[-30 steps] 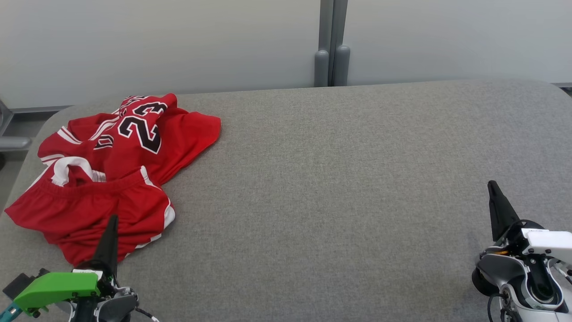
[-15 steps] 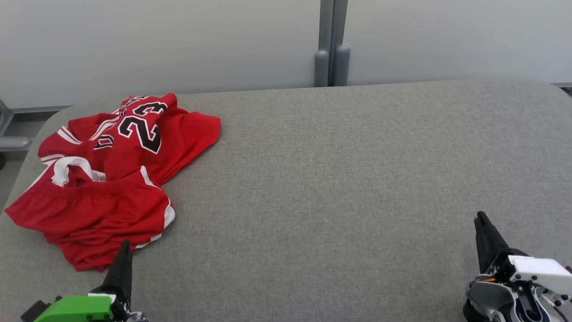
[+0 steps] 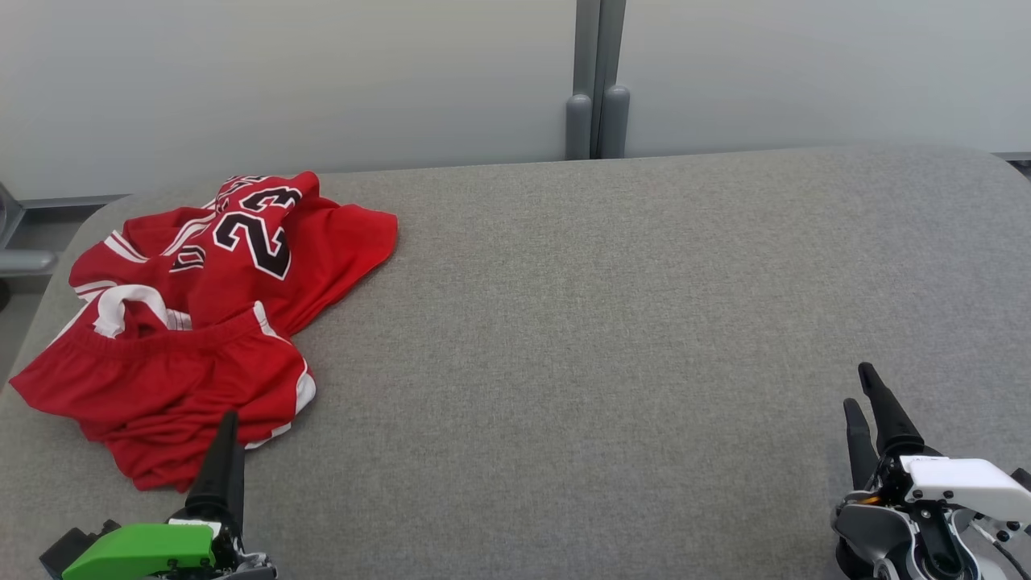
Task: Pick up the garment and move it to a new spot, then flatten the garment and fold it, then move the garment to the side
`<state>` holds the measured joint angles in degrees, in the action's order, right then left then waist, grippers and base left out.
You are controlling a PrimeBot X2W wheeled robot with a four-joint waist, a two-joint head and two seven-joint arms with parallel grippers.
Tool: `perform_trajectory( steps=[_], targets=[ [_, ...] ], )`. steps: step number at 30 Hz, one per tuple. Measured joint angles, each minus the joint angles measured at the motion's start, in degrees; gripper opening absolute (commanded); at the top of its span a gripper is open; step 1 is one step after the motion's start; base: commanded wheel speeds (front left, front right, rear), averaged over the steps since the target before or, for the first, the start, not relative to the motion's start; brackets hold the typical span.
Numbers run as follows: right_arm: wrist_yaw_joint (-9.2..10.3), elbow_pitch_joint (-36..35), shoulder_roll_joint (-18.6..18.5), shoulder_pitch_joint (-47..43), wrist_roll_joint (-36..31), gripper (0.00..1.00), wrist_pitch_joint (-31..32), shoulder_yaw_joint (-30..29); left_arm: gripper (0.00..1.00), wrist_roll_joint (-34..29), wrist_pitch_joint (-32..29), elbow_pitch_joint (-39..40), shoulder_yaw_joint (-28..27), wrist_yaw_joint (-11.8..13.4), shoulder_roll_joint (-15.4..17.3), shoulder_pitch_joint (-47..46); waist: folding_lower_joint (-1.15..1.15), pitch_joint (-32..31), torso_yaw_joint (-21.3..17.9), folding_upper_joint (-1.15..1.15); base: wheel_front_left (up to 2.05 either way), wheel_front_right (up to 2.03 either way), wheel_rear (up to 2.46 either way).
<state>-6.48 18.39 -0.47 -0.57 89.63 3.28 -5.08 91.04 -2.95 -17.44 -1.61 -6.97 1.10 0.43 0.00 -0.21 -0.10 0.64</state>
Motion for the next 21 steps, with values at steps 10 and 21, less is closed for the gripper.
perform_trajectory(
  steps=[10, 21],
  targets=[
    [0.12, -3.03, -0.23, 0.07, -8.73, 1.00, -1.83, 0.25, 1.00, -7.12, 1.67, 3.13, 0.53, 0.67, 0.02, -0.01, 0.00, -0.22, -0.05, 0.00, 0.00, 0.00, 0.00],
    [1.11, -6.95, -1.07, 0.08, -21.08, 1.00, -4.31, 3.25, 1.00, -19.57, 4.21, 7.64, 1.71, 2.00, 0.23, -0.02, 0.00, -0.37, 0.01, 0.00, 0.00, 0.00, 0.00]
  ],
)
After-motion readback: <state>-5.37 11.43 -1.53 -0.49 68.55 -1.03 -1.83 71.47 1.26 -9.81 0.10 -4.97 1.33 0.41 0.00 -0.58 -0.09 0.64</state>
